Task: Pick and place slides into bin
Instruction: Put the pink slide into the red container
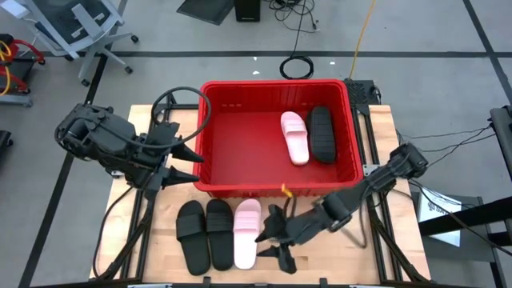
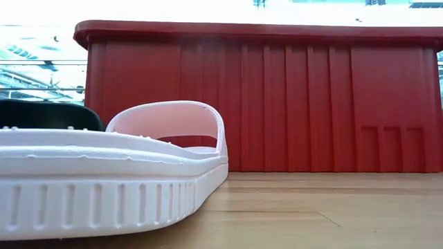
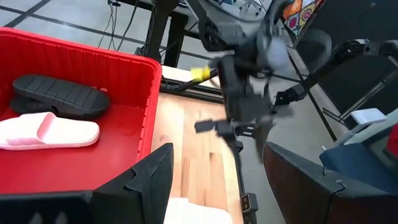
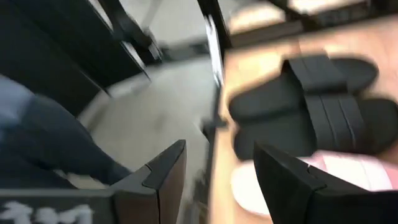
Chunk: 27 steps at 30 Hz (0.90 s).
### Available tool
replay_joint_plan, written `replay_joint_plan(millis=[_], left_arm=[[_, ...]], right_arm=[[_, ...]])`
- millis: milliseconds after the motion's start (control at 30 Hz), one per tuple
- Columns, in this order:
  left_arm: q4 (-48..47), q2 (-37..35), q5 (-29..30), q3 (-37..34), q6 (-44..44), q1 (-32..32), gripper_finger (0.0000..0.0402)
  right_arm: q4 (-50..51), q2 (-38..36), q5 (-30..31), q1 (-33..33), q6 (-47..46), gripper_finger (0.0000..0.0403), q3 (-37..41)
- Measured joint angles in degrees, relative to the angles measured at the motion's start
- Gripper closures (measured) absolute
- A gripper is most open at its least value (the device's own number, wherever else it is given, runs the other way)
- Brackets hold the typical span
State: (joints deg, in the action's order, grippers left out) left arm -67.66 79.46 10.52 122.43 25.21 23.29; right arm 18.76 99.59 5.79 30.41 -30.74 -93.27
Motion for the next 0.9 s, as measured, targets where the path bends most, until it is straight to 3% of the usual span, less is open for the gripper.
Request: replay_joint_plan(millis=[233,500,900], left_arm=[[0.0,0.0,0.0,0.0,0.0,0.2,0.0160],[0.0,0.0,0.0,0.0,-0.8,0.2,0.0160],[-0.1,0.0,0.0,0.0,-0.8,0.2,0.0160]], right_arm=[[6.9,7.0,2.3,0.1,4.0,0.0225,0.0],[7.0,12.4,16.1,-0.2,12.9,0.0225,0.0],[7.8,14.5,19.7,-2.7,18.0,0.0225,0.0]])
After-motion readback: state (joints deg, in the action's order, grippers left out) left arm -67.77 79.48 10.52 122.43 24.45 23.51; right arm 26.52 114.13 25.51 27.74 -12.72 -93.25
